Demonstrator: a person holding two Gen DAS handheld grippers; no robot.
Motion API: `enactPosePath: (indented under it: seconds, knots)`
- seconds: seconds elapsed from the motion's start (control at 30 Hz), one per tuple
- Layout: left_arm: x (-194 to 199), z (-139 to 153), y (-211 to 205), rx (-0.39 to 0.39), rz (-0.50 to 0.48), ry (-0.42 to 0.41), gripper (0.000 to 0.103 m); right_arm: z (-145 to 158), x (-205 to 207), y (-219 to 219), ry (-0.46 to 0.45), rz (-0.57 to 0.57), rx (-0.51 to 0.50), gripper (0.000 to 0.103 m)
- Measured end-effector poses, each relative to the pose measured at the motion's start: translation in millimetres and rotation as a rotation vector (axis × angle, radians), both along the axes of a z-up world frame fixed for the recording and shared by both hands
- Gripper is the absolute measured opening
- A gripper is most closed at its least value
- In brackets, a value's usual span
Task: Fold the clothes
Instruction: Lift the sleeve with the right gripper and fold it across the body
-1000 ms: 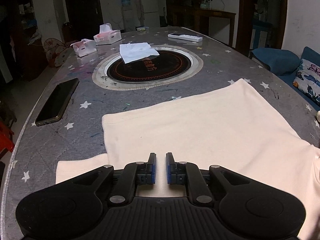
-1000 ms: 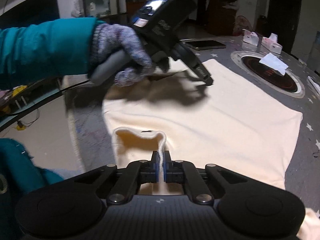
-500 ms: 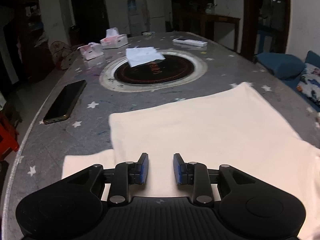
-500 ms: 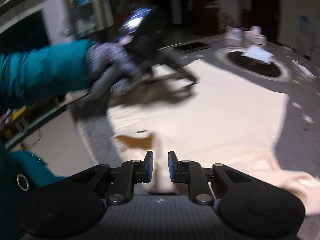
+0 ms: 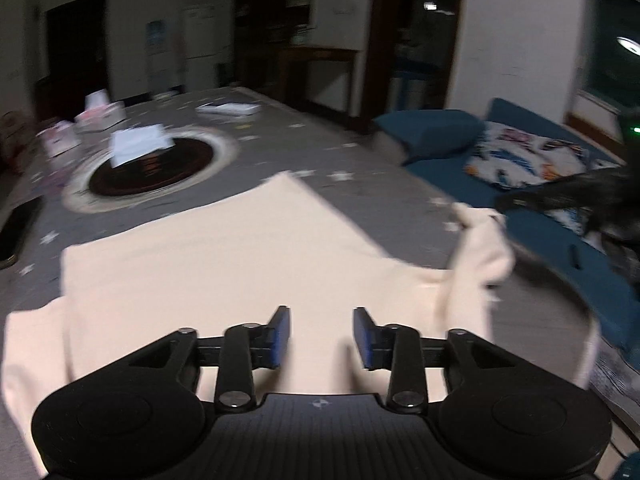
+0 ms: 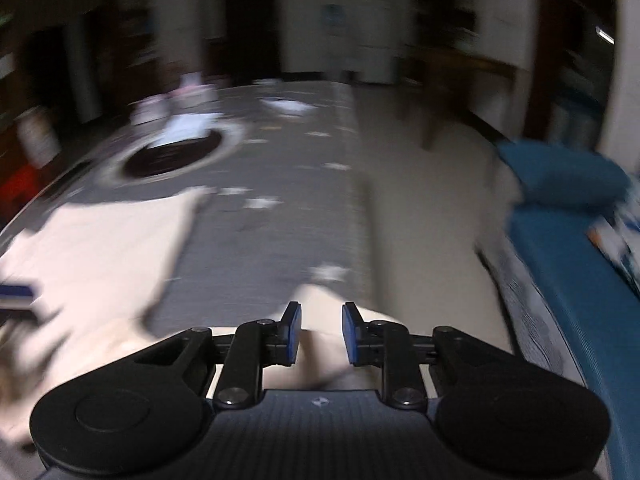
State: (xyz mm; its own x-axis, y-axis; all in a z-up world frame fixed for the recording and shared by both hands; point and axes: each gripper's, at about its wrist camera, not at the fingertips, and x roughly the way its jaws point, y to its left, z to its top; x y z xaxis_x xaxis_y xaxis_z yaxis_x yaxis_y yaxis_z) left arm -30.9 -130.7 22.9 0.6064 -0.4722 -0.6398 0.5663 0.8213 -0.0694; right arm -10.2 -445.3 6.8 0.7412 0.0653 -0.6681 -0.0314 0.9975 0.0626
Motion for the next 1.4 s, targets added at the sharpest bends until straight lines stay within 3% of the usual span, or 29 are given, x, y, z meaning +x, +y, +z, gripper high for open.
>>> enactPosePath:
  seconds: [0.2, 0.27, 0.4, 0.53, 0.67, 0.8, 0.9, 0.97, 1.13, 1.23, 1.4]
  knots:
    - [-9.9, -9.2, -20.6, -0.012, -0.072, 0.034, 0.043, -25.1, 7.1, -60.9, 0.059, -0.177, 0.256, 0.023]
    - [-15.6, -12.3, -24.5, -0.014, -0.102, 0.04, 0.043, -33.2, 8.6, -72.6, 0.074, -0.185, 0.335, 0.023]
    - [-25.4, -14.0, -29.8, -0.025, -0.155, 0.042, 0.043, -41.2, 8.4, -76.4, 0.084, -0.179, 0.393, 0.022]
    - [-29.0, -18.3, -34.9, -0.021, -0.178, 0.055, 0.043, -32.4, 3.8, -68.4, 0.066, -0.148, 0.383, 0.006]
    - [-31.3, -20.4, -36.8, -0.02, -0.195, 0.063, 0.043, -3.6, 2.2, -51.7, -0.023, -0.105, 0.329, 0.004]
    - [-34.6, -21.0, -36.2, -0.029, -0.22, 0.07, 0.043, 35.9, -14.5, -39.6, -0.193, -0.037, 0.306, 0.004]
    - [-38.5, -24.7, -37.2, -0.03, -0.249, 0.084, 0.043, 48.4, -34.1, -41.2, -0.274, -0.033, 0.277, 0.004]
    - [-41.5, -27.3, -38.1, -0.024, -0.27, 0.092, 0.043, 40.5, -41.1, -48.7, -0.265, -0.081, 0.261, 0.004]
    - [-45.9, -28.6, -38.4, -0.008, -0.309, 0.096, 0.043, -9.4, -46.5, -76.1, -0.123, -0.203, 0.249, 0.004]
    - [-43.2, -24.2, -39.6, -0.013, -0.303, 0.093, 0.043, -30.3, -42.4, -81.4, -0.084, -0.232, 0.278, 0.004]
    - [-38.3, -19.3, -45.5, -0.054, -0.291, 0.088, 0.043, -21.3, -38.5, -82.6, -0.113, -0.22, 0.297, 0.004]
